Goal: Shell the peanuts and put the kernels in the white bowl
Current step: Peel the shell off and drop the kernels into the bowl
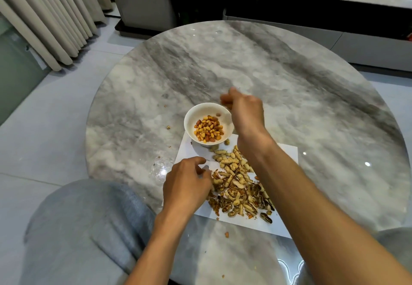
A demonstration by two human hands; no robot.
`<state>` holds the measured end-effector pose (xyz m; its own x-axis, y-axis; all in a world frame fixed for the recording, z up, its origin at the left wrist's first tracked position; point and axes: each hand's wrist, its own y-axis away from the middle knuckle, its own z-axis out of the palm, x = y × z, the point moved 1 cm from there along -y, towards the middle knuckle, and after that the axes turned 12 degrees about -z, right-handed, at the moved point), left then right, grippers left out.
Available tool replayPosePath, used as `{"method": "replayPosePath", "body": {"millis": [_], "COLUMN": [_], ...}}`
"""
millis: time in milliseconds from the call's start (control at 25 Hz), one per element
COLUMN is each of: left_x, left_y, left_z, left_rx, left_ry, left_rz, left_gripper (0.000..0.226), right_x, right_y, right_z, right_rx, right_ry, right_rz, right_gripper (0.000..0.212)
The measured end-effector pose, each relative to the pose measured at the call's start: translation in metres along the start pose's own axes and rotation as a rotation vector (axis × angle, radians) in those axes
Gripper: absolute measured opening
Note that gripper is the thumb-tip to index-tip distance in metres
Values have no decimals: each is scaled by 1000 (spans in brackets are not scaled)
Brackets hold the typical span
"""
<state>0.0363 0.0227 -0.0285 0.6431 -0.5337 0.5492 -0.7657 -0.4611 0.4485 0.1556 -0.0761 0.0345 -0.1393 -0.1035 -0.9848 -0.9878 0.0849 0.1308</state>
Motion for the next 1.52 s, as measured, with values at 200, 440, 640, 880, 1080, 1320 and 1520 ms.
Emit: {"method": "replayPosePath", "body": {"millis": [200, 440, 640, 880, 1080, 1320, 1520], "left_x": [6, 7, 15, 12, 13, 10, 18], "left_y": [-2, 1, 2, -1, -11, -21, -12], "left_z": [6, 9, 9, 6, 29, 47, 40], "left_rx": [17, 35, -60, -19, 95, 176, 89], "left_ry": [13, 22, 387, 408, 83, 44, 322], "left_rz": [14, 13, 119, 98, 142, 338, 242], "left_gripper": [29, 26, 22, 17, 22, 27, 18], "right_x": [70, 111, 90, 75, 82, 91, 87], "right_y": [38, 37, 52, 65, 65, 66, 68], "right_z": [-46, -48, -62, -95, -95, -83, -78], "right_rx": [-50, -365, -314, -295, -317, -341, -210], "right_ry": [474, 889, 400, 572, 850, 871, 447], "right_rz": [-470, -585, -303, -199, -295, -383, -252], "right_gripper": [15, 15, 13, 13, 20, 19, 11]}}
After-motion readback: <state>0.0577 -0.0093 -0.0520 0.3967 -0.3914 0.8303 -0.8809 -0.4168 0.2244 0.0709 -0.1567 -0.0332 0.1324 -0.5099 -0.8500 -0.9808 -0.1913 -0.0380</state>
